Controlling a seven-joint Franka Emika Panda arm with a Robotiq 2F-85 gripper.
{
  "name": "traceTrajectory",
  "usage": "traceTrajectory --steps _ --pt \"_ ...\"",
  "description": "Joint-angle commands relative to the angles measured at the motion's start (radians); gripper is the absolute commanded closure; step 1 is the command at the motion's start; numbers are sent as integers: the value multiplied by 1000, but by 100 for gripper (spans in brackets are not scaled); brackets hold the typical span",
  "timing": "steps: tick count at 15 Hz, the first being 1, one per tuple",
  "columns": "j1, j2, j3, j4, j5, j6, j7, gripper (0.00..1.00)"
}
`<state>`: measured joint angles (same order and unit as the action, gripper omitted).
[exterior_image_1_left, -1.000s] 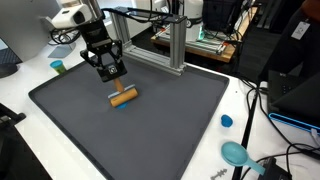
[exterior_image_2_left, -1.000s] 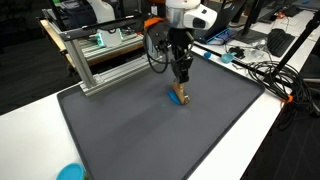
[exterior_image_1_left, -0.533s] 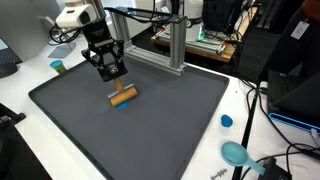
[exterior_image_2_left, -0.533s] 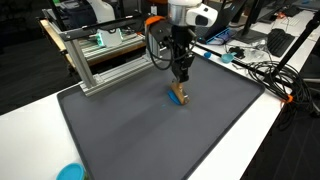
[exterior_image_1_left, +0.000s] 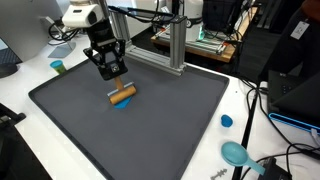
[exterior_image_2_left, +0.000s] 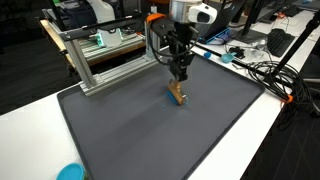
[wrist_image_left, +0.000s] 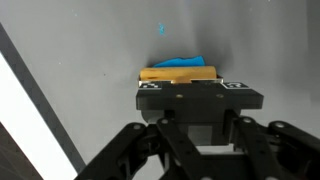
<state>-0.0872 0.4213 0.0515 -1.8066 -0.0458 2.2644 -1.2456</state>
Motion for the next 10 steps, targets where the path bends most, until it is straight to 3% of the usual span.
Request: traceTrajectory --steps 1,10 --pt "17 25 -36 -83 -101 30 32 78" --pt "23 33 -31 -92 -162 -28 49 78"
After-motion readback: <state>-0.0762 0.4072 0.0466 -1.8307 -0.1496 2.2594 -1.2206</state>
